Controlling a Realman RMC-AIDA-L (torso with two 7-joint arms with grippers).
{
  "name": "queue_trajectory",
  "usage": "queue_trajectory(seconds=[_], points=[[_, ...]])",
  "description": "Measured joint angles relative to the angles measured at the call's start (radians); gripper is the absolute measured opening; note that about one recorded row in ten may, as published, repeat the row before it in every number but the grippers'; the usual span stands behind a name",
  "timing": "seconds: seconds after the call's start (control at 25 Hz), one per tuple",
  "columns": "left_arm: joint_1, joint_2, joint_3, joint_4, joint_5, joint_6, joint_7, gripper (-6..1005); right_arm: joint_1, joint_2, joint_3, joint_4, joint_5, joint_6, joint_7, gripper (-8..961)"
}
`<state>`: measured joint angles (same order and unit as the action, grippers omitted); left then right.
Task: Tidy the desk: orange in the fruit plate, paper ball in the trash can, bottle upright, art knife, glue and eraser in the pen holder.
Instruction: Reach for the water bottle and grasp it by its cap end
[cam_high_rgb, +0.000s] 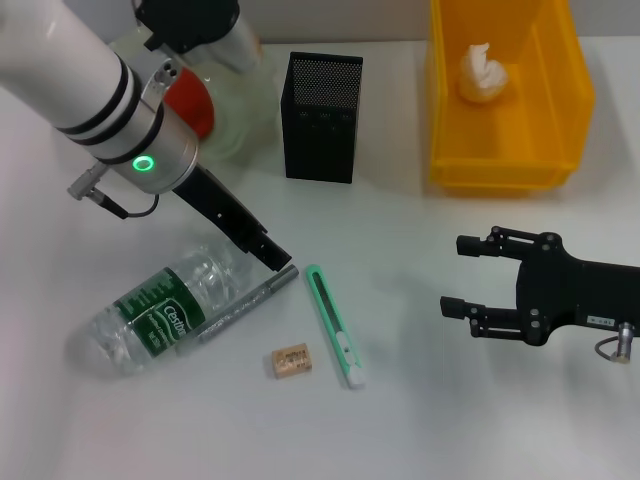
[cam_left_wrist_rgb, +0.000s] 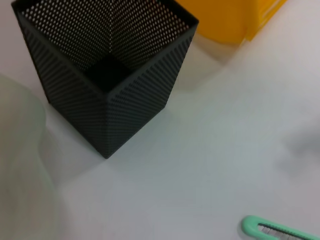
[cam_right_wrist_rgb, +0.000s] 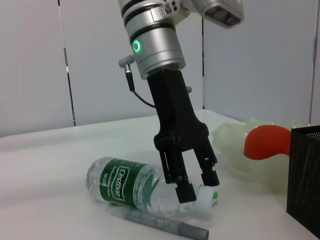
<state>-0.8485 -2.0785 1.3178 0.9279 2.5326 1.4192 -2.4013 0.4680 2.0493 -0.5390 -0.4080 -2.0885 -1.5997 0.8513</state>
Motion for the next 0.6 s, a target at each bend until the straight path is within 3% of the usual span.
queue_trajectory(seconds=[0.6], points=[[0.006, 0.0, 0.049, -0.042, 0.0, -0.06, -0.001, 797, -0.002, 0.001, -0.005, 0.0, -0.001, 0.001, 0.0, 753]])
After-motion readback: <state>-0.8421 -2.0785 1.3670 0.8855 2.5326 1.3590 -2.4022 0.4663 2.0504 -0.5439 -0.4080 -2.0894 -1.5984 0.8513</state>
